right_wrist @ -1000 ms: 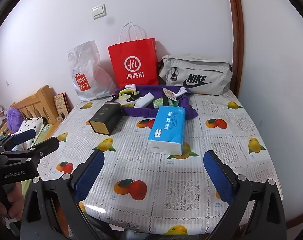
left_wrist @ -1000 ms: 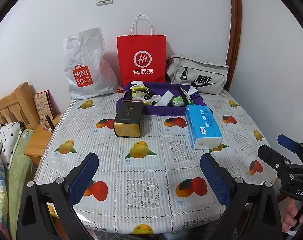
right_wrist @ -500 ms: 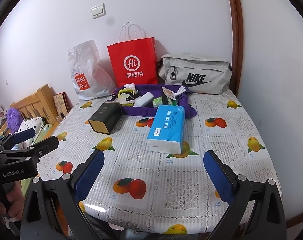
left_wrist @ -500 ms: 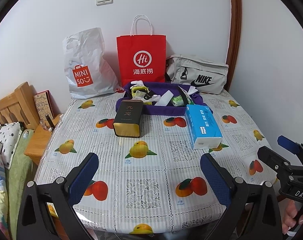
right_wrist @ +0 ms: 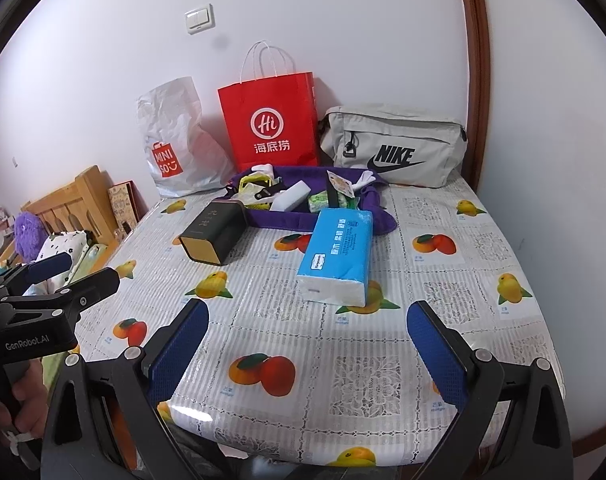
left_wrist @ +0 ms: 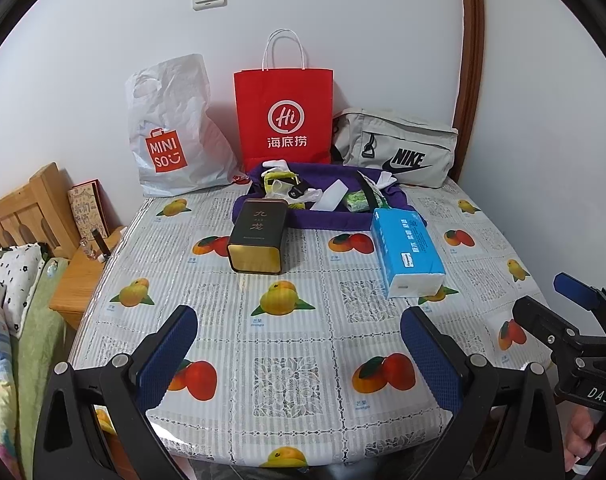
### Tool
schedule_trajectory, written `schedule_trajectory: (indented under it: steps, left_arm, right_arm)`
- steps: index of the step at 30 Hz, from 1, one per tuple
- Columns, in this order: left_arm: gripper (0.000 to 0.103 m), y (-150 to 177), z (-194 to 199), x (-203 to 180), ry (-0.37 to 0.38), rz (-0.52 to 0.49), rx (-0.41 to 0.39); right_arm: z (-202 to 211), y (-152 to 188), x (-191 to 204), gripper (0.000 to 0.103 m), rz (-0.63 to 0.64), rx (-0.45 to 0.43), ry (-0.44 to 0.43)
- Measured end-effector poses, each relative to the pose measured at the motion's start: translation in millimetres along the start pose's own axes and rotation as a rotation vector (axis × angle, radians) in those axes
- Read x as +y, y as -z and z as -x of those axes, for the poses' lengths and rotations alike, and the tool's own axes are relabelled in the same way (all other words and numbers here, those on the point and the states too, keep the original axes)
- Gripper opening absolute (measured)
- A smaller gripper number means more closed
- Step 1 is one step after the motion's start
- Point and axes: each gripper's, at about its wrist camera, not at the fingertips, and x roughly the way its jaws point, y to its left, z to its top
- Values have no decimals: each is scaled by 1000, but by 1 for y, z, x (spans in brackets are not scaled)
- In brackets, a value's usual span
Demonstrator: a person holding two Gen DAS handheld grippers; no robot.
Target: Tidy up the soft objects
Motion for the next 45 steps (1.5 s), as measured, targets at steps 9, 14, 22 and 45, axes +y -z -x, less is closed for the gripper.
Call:
schedule_trajectory:
  steps: [9, 14, 22, 45]
  left_arm:
    - [103, -1, 0, 0, 2, 1, -1]
    - [103, -1, 0, 0, 1, 1, 0]
    - [103, -1, -1, 2, 2, 1, 1]
    - [103, 0, 0, 4, 1, 2, 2]
  right_arm:
    - [-3, 2, 3, 99, 10, 7, -2]
    - [-3, 2, 3, 99, 10, 8, -2]
    - [-4, 4, 2, 99, 7, 7, 1]
    - [-2, 5, 2, 99, 10, 6, 2]
